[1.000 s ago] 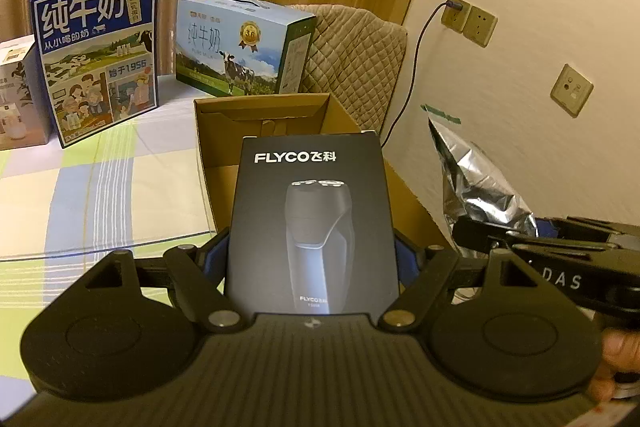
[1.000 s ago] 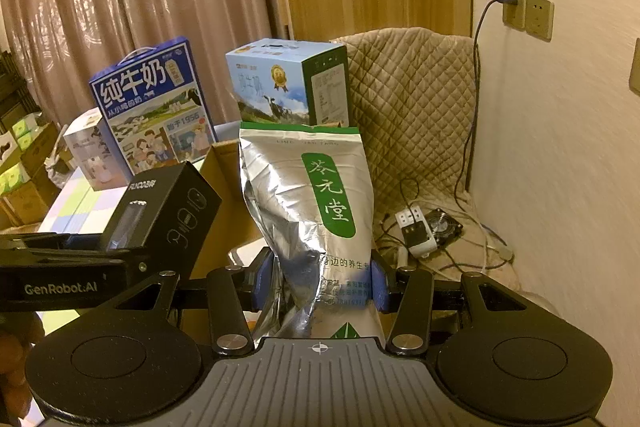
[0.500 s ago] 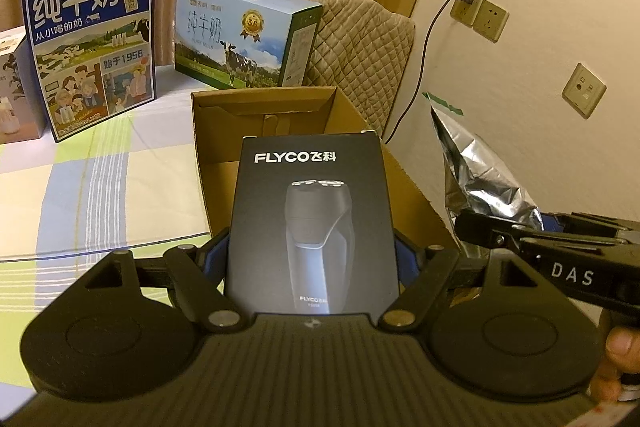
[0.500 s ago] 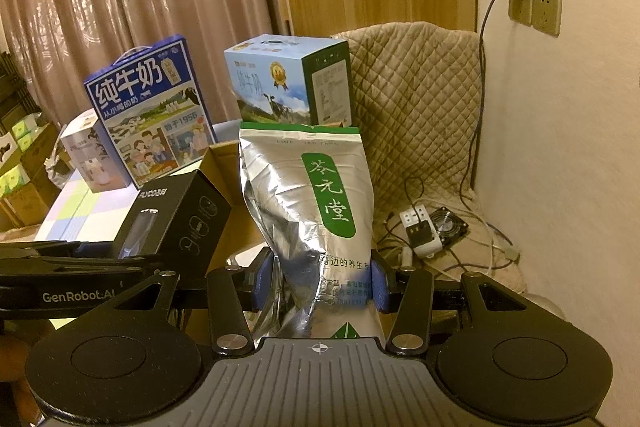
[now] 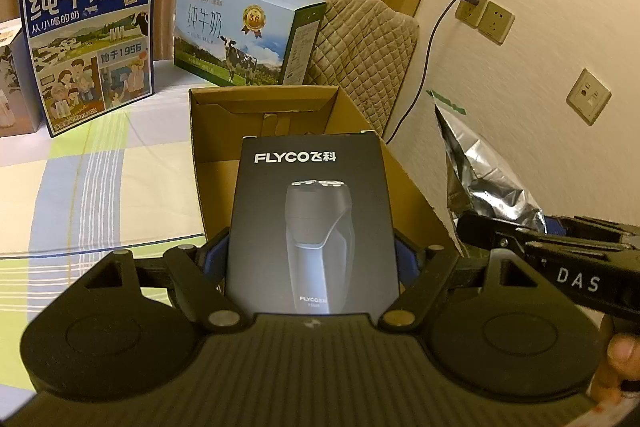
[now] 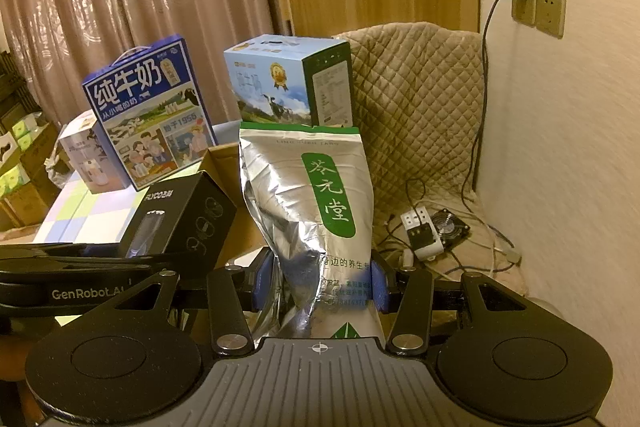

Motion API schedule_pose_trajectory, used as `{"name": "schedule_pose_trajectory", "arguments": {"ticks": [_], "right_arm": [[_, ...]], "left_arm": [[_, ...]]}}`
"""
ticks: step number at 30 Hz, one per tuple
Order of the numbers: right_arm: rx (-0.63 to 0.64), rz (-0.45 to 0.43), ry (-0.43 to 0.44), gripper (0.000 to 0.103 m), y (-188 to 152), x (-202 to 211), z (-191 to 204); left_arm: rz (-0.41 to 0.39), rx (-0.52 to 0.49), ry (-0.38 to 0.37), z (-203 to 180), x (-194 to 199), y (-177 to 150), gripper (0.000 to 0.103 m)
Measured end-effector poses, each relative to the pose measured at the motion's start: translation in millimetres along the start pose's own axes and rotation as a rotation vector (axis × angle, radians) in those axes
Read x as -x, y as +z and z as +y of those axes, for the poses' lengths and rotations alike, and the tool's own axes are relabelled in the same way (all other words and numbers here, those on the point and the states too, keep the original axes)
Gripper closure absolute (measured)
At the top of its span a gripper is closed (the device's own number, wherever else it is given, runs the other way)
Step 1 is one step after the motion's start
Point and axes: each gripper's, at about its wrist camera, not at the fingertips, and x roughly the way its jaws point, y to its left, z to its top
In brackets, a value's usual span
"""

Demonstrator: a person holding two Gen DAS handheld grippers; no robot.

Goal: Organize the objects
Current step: 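Open the left tool to drop the shaver box while the right tool releases the foil bag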

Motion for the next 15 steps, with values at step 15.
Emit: {"name": "schedule_pose_trajectory", "arguments": {"ticks": [15], "right_arm": [[-0.015,0.005,0.009,0.058,-0.4,-0.6,-1.1]], "left_arm": [[0.004,0.031,0.027,15.6,-1.8,-3.3,0.023]]}}
